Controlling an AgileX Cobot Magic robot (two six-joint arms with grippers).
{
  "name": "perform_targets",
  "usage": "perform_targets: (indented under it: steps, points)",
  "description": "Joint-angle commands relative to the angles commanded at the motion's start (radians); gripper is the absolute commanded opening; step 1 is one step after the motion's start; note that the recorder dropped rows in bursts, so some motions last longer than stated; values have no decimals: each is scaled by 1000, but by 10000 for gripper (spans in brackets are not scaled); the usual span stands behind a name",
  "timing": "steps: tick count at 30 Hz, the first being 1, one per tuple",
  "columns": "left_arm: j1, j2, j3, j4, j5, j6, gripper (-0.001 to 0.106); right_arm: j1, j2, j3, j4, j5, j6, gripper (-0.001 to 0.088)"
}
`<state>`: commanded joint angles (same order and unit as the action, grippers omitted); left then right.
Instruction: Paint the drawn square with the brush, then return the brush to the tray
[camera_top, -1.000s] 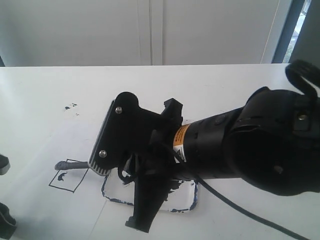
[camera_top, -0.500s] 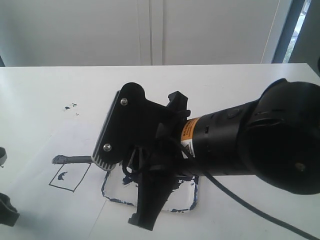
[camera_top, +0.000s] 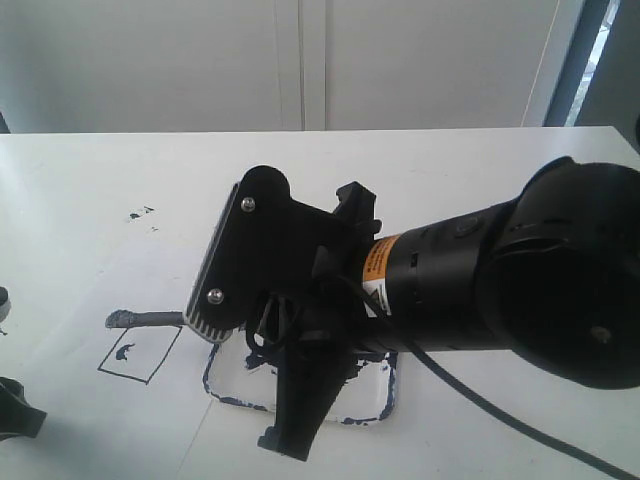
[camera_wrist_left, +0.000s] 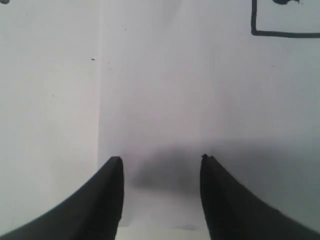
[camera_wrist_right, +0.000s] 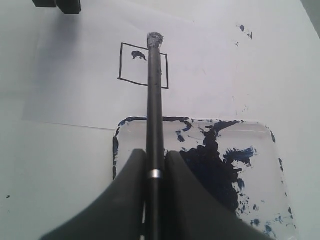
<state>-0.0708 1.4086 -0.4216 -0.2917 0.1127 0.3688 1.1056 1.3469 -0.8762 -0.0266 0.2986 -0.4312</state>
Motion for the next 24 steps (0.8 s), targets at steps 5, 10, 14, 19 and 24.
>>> perform_targets:
  steps: [5,10,14,19,24]
  points:
    - [0,30,0,0,0,0,519,0,0,0,-8,3,0,0]
    - [0,47,0,10,18,16,519,0,0,0,-12,16,0,0]
    - [0,47,0,26,53,53,519,0,2,0,-12,21,0,0]
    - [0,47,0,61,86,111,519,0,18,0,-12,44,17,0]
    - [0,47,0,66,80,111,519,0,27,0,-12,45,25,0]
